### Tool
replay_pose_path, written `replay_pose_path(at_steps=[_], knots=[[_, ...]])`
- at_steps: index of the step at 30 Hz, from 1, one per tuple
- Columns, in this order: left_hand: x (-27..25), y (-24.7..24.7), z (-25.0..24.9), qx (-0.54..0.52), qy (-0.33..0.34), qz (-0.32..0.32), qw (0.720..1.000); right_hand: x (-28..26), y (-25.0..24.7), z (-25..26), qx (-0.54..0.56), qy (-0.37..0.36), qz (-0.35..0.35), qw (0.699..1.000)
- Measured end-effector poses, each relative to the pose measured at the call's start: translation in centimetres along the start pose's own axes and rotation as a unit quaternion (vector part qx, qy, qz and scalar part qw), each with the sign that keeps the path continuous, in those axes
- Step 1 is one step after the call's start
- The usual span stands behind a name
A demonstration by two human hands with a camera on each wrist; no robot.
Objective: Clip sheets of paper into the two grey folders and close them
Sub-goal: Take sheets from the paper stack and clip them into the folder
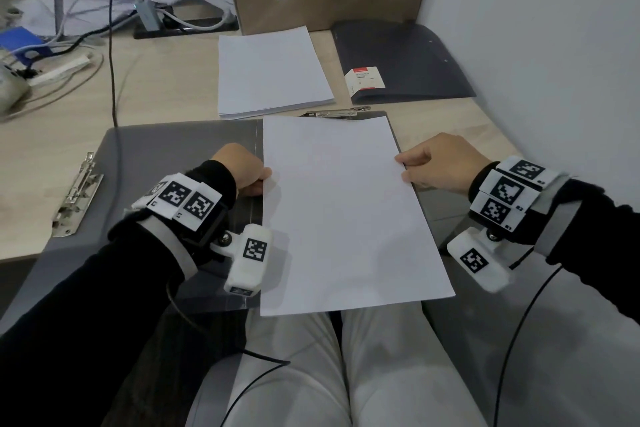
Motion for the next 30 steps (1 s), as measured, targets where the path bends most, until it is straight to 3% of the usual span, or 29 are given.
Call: replay_pose_path(at_steps=[5,13,20,24,30], knots=[[-0.5,0.6,0.4,-0.005,-0.053,0.042,0.998,-0.3,0.2,0.2,-0.02,-0.005,0.004,1.0],[-0.1,0.2,1.2,-0.132,-0.058,0.01,0.989,-0.5,0.2,0.3,-0.038,-0.001,0.009,0.999],[0.7,0.0,0.5,-0.076,-0.053,0.008,0.996,-0.5,0.3,0.3,-0.045,0.0,0.011,0.999],[1.1,-0.5,-0.6,-0.036,0.002,-0.017,0.999,-0.6,0.2,0.3,-0.032,0.001,0.009,0.999],[1.7,-0.8,-2.0,0.041,0.03,-0.03,0.998,-0.6,0.1,0.4,-0.023,-0.001,0.0,1.0]])
Point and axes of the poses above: each hand's wrist, its own x-axis towards the middle knuckle, its own y-axis out of the palm, z = x × y, the point moved 10 cm from there along x, towards the middle knuckle, and after that the axes turned 8 degrees about -y, right-handed, at the moved point
